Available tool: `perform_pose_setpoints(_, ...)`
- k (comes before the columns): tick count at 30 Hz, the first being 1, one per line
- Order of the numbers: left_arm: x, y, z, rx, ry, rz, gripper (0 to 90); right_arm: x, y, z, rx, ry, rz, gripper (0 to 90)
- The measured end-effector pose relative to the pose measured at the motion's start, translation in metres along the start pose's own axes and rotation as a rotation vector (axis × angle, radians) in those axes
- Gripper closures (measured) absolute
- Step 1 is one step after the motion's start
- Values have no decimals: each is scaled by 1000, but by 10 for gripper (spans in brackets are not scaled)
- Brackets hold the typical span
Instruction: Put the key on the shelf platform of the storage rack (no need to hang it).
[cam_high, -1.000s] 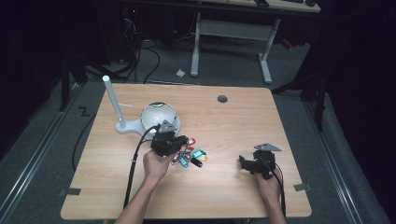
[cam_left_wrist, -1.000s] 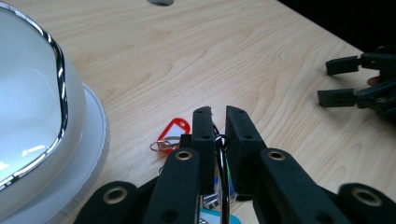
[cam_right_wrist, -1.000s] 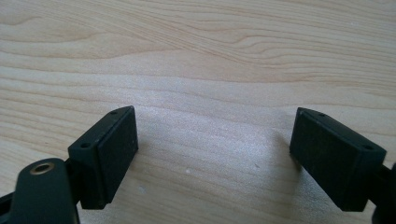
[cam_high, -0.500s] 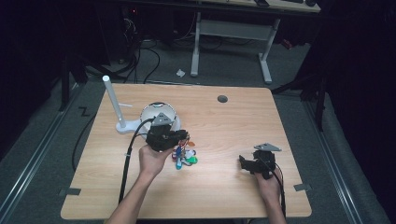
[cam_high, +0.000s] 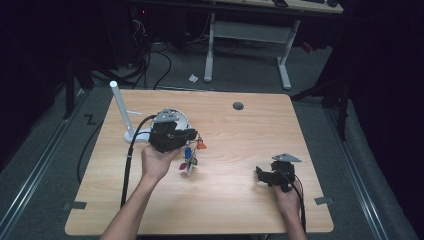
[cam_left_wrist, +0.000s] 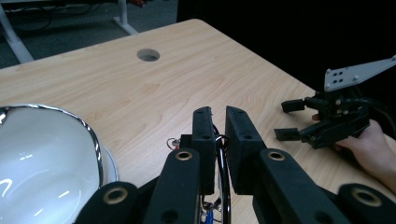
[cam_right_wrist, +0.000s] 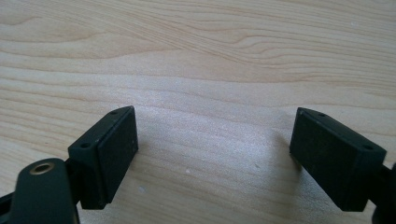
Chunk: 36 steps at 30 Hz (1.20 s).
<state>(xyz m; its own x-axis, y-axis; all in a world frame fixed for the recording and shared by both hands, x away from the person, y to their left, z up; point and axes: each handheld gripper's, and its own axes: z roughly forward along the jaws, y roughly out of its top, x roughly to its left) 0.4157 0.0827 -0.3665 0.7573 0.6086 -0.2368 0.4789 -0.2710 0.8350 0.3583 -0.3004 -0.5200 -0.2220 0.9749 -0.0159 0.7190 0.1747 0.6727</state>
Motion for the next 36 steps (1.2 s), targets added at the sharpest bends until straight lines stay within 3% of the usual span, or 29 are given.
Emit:
perform_pose_setpoints(9,9,28,-20,-30,13,6,831,0,0,0,0,0,0,154)
perform_pose_setpoints(15,16,41,-28,-24,39,13,831,0,0,0,0,0,0,153)
perform_pose_setpoints(36,49,64,-46,-43,120,-11,832,0,0,0,0,0,0,153)
